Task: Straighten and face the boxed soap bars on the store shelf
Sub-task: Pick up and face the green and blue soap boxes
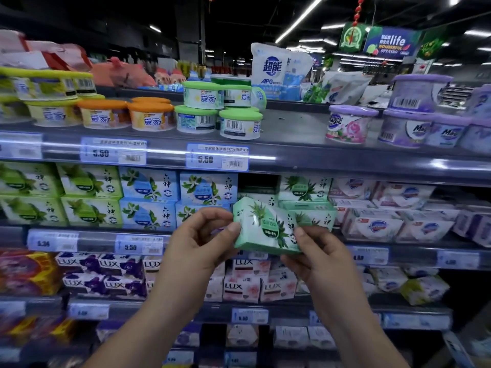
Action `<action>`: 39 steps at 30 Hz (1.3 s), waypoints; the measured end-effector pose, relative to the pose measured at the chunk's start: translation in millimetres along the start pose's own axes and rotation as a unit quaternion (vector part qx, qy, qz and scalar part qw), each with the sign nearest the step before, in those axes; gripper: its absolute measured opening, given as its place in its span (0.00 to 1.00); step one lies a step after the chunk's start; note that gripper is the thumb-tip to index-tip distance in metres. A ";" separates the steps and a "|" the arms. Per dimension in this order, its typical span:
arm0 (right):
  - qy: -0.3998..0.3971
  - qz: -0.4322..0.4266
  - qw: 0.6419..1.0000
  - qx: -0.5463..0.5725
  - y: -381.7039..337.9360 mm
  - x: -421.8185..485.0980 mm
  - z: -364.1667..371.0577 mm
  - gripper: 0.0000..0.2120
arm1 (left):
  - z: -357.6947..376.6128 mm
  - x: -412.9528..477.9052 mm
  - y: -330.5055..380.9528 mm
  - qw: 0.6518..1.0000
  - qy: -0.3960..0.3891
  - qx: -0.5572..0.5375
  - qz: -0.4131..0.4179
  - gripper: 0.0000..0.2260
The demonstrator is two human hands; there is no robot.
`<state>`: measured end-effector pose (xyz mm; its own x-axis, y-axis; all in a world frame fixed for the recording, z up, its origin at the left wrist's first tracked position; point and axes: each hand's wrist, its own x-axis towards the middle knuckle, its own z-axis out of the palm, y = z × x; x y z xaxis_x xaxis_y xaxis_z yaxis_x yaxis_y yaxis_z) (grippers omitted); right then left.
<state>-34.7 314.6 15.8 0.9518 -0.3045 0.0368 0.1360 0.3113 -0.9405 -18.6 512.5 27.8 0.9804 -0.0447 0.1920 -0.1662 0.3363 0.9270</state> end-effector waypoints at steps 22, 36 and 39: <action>-0.138 -0.105 0.983 -0.059 -17.8 2.2 -36.0 0.20 | 41.9 -38.8 16.7 0.958 -0.019 0.176 0.226 0.22; -0.119 -0.194 0.973 -0.041 -38.3 -13.7 -38.1 0.25 | 37.9 -24.1 -16.5 0.985 0.036 0.152 0.069 0.26; -0.160 -0.228 0.958 -0.068 -36.4 -23.1 -23.9 0.31 | 41.3 -21.0 -37.2 0.995 -0.003 0.095 -0.019 0.28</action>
<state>-68.2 288.7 41.1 0.8404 -0.0821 0.5357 0.5415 0.0854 -0.8364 -37.4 462.1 2.6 0.9858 -0.0605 0.1565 -0.1460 0.1505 0.9778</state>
